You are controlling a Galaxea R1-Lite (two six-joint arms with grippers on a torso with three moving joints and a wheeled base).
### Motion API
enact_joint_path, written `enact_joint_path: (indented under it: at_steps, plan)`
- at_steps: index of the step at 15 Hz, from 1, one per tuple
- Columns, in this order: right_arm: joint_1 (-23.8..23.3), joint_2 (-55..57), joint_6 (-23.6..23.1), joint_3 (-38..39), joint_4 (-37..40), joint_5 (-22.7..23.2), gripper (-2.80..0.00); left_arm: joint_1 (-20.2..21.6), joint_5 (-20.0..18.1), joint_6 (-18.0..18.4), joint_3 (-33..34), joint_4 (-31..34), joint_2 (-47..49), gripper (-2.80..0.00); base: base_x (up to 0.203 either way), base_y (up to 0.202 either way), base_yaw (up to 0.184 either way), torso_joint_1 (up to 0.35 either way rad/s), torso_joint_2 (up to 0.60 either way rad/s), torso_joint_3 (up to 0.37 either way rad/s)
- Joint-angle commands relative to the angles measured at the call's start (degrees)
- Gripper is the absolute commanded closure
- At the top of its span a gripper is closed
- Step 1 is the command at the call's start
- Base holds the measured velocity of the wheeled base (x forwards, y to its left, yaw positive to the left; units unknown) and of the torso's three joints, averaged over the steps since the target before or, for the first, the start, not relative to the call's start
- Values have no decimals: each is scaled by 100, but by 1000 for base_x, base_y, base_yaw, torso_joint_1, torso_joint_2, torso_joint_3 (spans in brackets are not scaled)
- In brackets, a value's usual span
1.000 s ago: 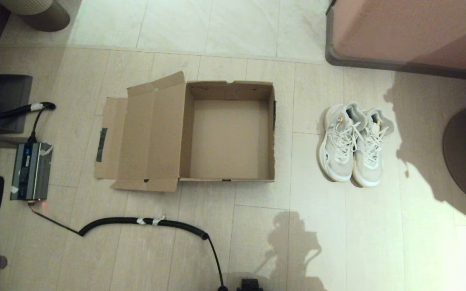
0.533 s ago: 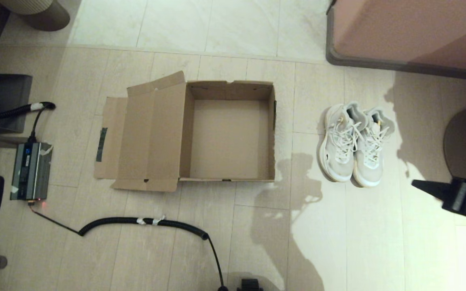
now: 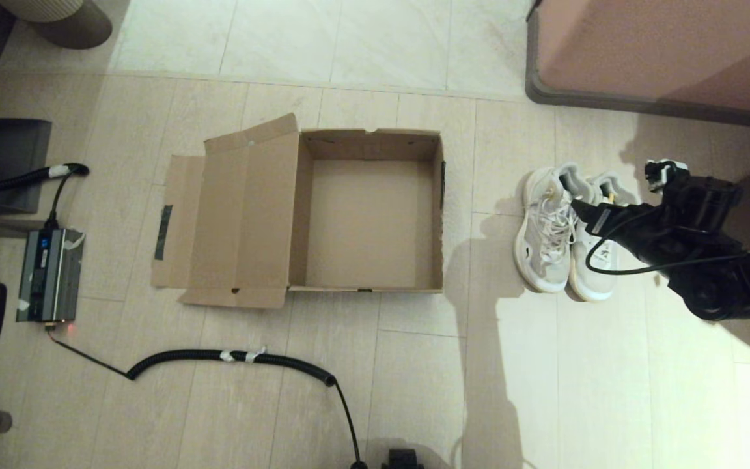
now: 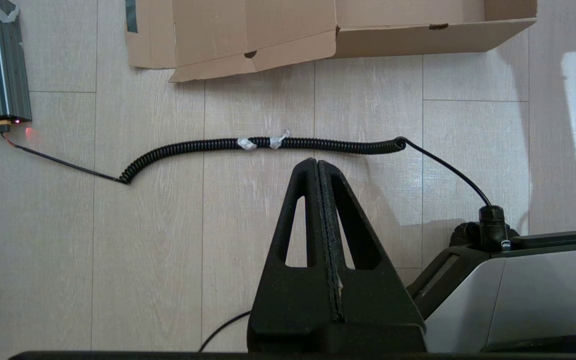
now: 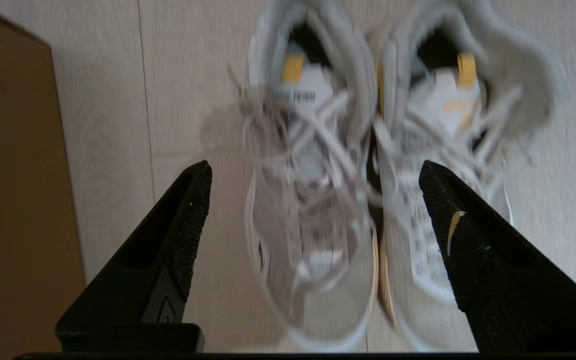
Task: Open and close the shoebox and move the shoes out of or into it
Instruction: Put the shoes into the shoe box
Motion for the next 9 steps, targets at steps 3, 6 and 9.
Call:
enact_joint_path:
  at_steps: [3, 6, 9]
  plan:
    - [-296, 759, -210, -790, -83, 300, -280, 3, 1, 1, 44, -2, 7, 0, 0, 0, 0, 0, 0, 0]
    - [-508, 1023, -429, -994, -50, 700, -280, 3, 1, 1, 44, -2, 7, 0, 0, 0, 0, 0, 0, 0]
    - [-562, 1402, -394, -1424, -136, 752, -280, -1, 1, 1, 44, -2, 7, 0, 0, 0, 0, 0, 0, 0]
